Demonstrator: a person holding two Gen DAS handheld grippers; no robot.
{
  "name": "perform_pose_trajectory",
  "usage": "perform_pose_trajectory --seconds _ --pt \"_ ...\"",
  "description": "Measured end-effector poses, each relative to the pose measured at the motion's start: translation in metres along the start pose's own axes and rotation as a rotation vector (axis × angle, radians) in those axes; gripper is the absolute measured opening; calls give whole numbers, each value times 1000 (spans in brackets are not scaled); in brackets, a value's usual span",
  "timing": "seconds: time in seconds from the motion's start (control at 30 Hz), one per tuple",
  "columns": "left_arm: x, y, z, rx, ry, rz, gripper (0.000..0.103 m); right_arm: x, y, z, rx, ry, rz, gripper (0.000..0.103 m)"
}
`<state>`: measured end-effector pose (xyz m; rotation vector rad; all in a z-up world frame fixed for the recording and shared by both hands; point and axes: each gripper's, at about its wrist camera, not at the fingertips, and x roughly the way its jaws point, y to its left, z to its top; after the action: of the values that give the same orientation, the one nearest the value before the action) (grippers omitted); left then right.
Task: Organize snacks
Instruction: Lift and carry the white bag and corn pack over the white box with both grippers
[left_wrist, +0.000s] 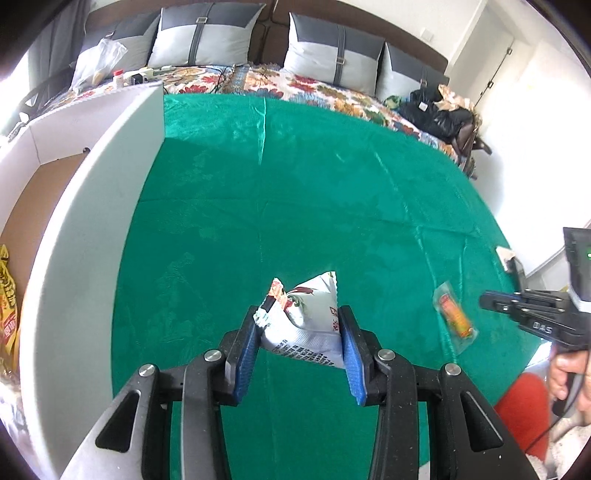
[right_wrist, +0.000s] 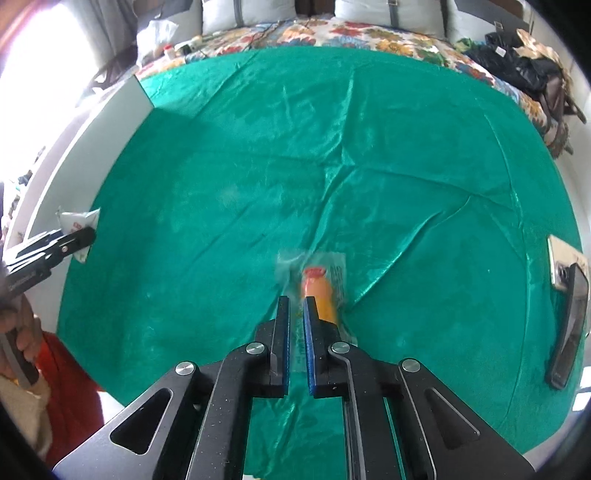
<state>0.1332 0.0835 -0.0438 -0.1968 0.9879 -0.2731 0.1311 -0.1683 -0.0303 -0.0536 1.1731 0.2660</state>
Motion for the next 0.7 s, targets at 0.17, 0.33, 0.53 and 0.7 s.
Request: perform_pose_trajectory --seconds 0.17,0.33,0.53,0.7 --pt "-25 6 -5 -2 -21 -10 41 17 -7 11 60 29 28 36" --pt "-35 9 -18 -7 -21 -22 41 51 14 11 -49 139 -7 59" --pt "-34 6 -28 -17 -2 -36 41 70 25 5 -74 145 -62 28" --pt "-50 8 -27 -33 -34 -62 41 43 1 2 68 64 39 27"
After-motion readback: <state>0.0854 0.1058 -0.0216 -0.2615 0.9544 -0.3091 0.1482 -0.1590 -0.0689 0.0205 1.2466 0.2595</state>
